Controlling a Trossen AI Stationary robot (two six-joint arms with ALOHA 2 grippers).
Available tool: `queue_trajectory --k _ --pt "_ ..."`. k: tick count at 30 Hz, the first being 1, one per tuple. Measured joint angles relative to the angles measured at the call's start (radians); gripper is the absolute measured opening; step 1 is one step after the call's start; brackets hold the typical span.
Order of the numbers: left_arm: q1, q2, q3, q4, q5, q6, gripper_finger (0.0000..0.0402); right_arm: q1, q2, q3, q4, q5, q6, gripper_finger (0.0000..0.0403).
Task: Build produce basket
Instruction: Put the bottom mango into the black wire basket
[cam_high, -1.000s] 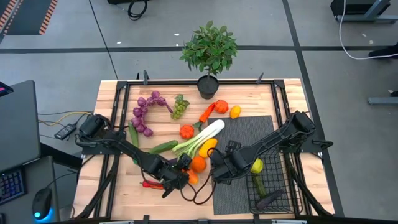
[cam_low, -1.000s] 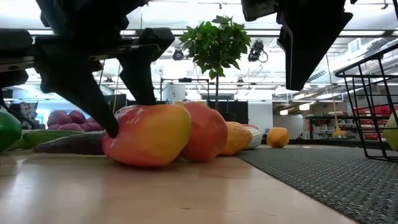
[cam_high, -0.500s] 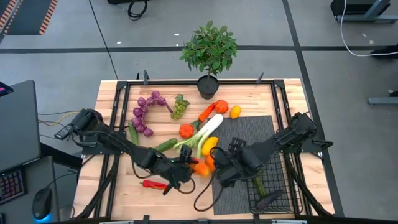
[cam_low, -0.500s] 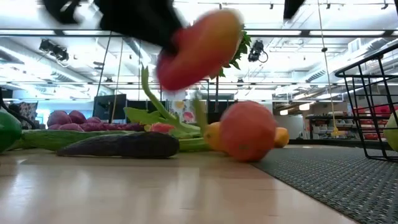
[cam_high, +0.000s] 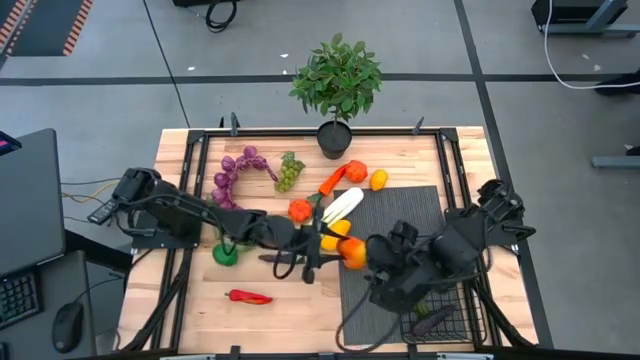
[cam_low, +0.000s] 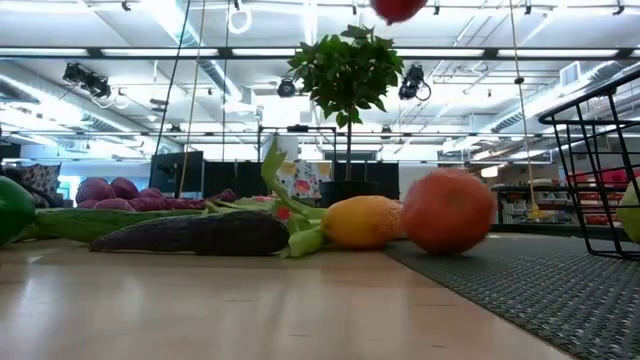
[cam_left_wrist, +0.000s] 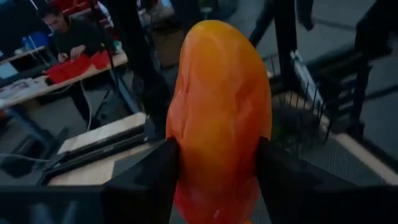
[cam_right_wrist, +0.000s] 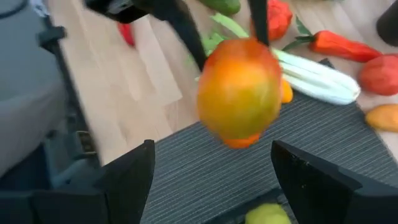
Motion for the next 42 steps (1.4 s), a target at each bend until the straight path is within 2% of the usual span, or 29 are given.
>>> queue_trajectory --k 5,14,17,23,26,30,32,38,42 --pt "0.031 0.044 0.000 0.141 0.045 -0.022 0.0194 0.010 -0.030 -0.007 -0.007 0.059 0.037 0.0317" --pt "0.026 0.055 0.000 0.205 0.058 -0.053 0.0196 -0.006 -0.024 -0.019 0.010 0.230 -0.024 0.0313" --pt "0.022 0.055 0.000 0.209 0.049 -0.053 0.0194 -0.026 -0.024 -0.027 0.005 0.252 -0.015 0.0313" --pt "0.018 0.055 0.000 0.199 0.045 -0.048 0.0197 -0.059 -0.023 -0.044 0.011 0.190 -0.028 0.0305" --pt "0.018 0.056 0.000 0.195 0.043 -0.046 0.0197 -0.059 -0.024 -0.059 0.009 0.172 -0.028 0.0273" --pt "0.017 0.057 0.000 0.188 0.016 -0.038 0.0211 -0.059 -0.024 -0.072 0.007 0.144 -0.041 0.0206" --pt "0.016 0.054 0.000 0.167 -0.009 -0.037 0.0226 -0.060 -0.024 -0.078 -0.004 0.117 -0.052 0.0205" --pt "0.013 -0.016 0.002 -0.050 -0.110 0.033 0.0267 -0.057 -0.023 -0.101 -0.009 -0.021 -0.054 0.0205" --pt "0.016 -0.084 0.002 -0.261 -0.223 0.027 0.0275 -0.057 -0.023 -0.137 -0.005 -0.184 -0.012 0.0205"
